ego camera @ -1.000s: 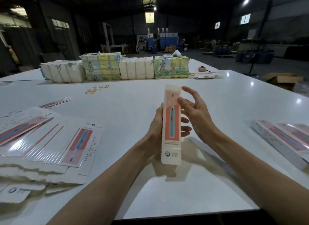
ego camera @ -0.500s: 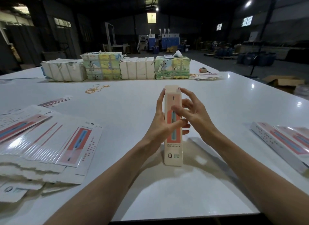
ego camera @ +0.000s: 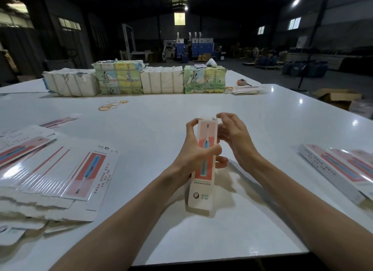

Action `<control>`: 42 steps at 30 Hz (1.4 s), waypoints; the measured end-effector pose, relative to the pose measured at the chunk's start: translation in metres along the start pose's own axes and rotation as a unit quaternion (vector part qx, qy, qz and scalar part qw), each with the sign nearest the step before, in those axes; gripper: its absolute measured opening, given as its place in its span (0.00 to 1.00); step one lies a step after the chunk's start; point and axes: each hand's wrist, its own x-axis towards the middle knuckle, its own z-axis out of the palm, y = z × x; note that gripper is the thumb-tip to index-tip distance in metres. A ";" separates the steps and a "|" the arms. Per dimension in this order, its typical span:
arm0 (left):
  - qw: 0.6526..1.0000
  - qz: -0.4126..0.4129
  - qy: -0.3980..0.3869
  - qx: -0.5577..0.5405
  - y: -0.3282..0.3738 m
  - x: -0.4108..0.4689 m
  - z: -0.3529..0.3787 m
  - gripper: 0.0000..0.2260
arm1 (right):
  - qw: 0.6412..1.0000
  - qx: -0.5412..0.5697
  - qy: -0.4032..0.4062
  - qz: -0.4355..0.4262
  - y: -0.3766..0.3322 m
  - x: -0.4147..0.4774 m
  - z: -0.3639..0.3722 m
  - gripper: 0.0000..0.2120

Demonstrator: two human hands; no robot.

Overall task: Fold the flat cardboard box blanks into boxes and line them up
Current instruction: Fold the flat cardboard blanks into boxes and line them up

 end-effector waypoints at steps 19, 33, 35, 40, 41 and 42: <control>0.999 0.003 -0.041 0.016 0.002 -0.002 -0.005 0.37 | 0.996 -0.001 -0.057 -0.066 -0.019 -0.003 -0.009 0.10; 0.996 0.056 -0.040 0.058 -0.008 0.002 -0.007 0.44 | 0.996 0.076 -0.007 0.040 -0.027 0.002 -0.015 0.05; 0.996 0.055 -0.043 0.059 -0.007 0.002 -0.006 0.45 | 0.997 0.064 -0.016 0.030 -0.027 0.002 -0.017 0.06; 0.995 0.048 -0.051 0.066 -0.005 0.001 -0.008 0.45 | 0.999 0.021 -0.039 0.007 -0.026 0.003 -0.020 0.09; 0.996 0.045 -0.052 0.063 -0.005 0.001 -0.008 0.45 | 0.999 0.019 -0.047 0.003 -0.025 0.003 -0.020 0.10; 0.996 0.044 -0.050 0.059 -0.004 0.002 -0.009 0.44 | 0.998 0.018 -0.054 -0.001 -0.024 0.002 -0.018 0.11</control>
